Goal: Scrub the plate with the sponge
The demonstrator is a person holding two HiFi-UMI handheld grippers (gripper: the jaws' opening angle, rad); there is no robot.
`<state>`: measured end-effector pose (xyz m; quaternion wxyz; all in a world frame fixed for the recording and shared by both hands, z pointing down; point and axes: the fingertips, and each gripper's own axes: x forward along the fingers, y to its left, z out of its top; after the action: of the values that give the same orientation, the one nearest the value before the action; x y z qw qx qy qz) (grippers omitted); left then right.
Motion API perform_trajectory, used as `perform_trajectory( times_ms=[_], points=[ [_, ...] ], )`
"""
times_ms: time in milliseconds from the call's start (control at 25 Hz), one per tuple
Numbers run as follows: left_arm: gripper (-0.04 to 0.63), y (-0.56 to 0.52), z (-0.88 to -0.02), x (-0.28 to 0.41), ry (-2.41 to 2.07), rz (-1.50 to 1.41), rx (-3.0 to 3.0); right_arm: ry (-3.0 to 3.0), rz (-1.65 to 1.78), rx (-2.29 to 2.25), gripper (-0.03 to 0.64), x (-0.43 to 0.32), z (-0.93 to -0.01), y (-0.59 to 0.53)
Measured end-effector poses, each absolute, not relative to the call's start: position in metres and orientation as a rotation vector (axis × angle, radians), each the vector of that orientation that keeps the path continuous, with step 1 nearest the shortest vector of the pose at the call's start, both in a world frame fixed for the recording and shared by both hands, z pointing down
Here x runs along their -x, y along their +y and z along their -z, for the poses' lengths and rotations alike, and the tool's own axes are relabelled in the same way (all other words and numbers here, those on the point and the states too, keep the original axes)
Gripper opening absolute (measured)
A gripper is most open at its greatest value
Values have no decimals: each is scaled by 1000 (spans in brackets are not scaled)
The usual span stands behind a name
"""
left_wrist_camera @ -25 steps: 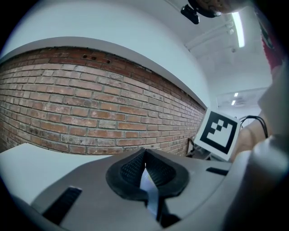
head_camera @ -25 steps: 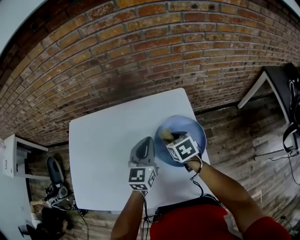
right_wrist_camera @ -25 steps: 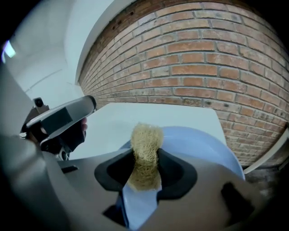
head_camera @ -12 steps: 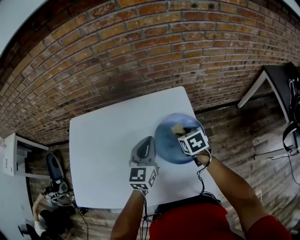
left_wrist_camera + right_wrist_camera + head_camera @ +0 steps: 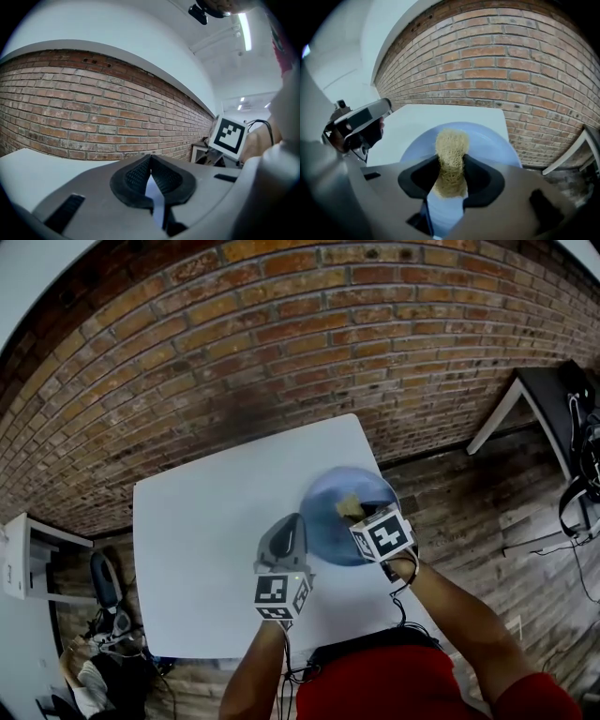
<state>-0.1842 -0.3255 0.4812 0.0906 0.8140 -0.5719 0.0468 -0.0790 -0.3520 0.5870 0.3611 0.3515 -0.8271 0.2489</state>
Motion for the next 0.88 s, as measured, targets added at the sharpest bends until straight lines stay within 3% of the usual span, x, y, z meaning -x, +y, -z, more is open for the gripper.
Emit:
perform_trajectory(
  times_ms=[360, 880],
  points=[
    [12, -314, -483, 190, -1713, -142, -2400, -2183, -622, -742, 161, 143, -600, -312],
    [12, -310, -486, 180, -1688, -156, -2416, -2050, -629, -911, 161, 45, -601, -335]
  ],
)
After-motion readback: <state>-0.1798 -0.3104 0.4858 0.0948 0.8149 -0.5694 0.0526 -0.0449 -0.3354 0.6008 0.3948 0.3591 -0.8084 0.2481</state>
